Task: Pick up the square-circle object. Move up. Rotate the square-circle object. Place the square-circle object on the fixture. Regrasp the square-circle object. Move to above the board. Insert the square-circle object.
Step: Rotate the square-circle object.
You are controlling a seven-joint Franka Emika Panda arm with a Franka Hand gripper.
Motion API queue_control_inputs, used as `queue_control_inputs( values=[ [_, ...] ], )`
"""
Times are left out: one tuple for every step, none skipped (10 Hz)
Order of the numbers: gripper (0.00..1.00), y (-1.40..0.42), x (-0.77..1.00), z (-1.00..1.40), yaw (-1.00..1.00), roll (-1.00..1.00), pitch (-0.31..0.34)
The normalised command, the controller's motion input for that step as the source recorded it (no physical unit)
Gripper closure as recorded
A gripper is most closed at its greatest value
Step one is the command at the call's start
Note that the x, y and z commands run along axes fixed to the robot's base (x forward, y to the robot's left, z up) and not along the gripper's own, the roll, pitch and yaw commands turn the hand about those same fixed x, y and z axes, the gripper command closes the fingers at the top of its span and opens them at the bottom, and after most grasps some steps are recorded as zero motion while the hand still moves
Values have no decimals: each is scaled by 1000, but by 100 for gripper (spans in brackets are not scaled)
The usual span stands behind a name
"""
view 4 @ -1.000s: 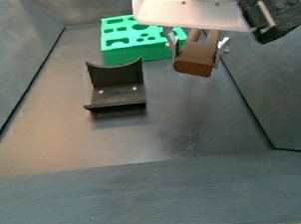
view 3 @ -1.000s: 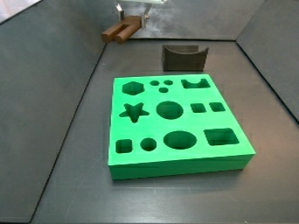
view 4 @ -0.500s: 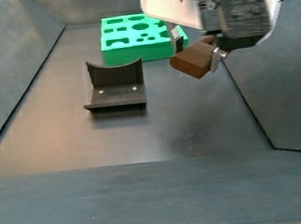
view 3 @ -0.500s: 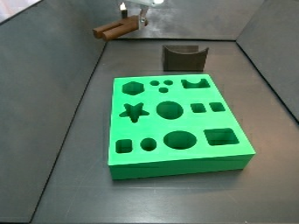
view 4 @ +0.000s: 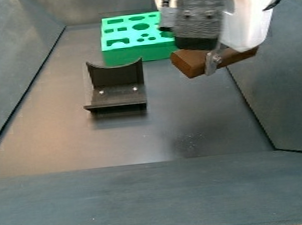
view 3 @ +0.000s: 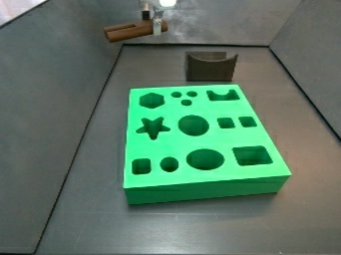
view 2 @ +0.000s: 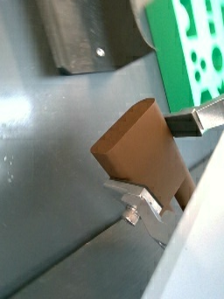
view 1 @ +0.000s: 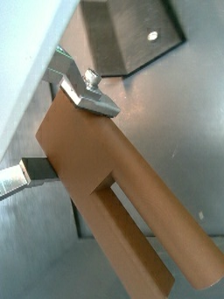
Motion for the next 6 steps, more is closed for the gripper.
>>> queue_control_inputs(
  values=[
    [100,21,22,-9,-1000,-9,-3],
    [100,20,22,-9,-1000,-9,-4],
    [100,20,22,-9,-1000,-9,-4],
    [100,20,22,-9,-1000,-10,-4],
    [100,20,21,-9,-1000,-10,-4],
    [100,20,21,-9,-1000,-10,-4]
  ],
)
